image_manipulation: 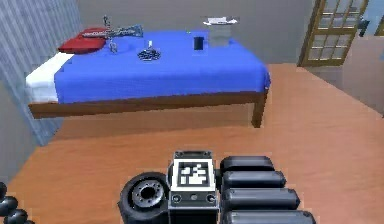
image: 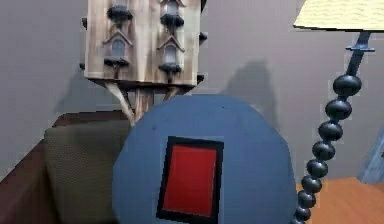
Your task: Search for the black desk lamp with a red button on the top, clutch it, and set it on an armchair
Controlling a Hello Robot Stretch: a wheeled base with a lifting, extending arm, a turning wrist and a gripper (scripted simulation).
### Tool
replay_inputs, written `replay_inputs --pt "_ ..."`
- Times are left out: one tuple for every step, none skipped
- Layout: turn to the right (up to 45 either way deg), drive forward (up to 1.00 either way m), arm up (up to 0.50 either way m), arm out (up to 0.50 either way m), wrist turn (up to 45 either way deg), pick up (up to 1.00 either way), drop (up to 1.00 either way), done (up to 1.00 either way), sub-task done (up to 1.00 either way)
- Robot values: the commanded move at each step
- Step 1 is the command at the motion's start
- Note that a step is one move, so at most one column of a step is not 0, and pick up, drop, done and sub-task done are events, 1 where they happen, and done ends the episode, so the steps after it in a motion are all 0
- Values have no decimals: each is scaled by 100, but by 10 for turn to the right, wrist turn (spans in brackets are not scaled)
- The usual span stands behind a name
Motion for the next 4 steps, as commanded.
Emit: replay_inputs --pt "-450 0 0 0 0 0 0 0 0" --pt "-330 0 0 0 0 0 0 0 0" --pt "0 0 0 22 0 0 0 0 0" --pt "0 0 0 0 390 0 0 0 0"
